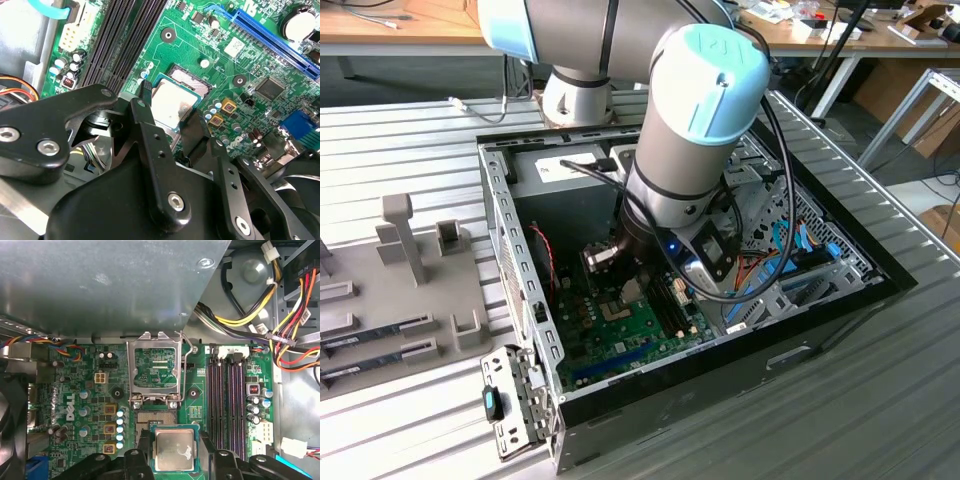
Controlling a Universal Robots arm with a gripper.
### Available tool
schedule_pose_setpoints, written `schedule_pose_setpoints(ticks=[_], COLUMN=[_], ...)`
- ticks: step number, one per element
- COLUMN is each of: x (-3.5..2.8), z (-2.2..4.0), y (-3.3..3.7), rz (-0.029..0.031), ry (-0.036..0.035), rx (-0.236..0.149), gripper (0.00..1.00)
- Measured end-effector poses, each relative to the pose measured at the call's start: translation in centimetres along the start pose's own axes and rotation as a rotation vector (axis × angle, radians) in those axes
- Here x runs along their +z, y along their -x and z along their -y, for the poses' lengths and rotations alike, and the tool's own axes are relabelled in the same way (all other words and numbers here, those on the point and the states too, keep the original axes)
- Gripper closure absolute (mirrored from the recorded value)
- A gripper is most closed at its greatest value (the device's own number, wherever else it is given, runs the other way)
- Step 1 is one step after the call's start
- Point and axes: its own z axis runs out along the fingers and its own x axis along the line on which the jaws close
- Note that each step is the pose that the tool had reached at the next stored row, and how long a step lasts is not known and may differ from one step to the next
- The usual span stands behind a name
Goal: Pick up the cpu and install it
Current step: 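Place the cpu into insertion slot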
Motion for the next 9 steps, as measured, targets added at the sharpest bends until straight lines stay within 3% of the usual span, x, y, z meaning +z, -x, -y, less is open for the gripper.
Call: schedule_pose_setpoints(ticks=[9], x=[0.17], z=[0.10], y=[0.00], rz=[0.0000], ry=[0.0000], rx=[0.000], gripper=[0.53])
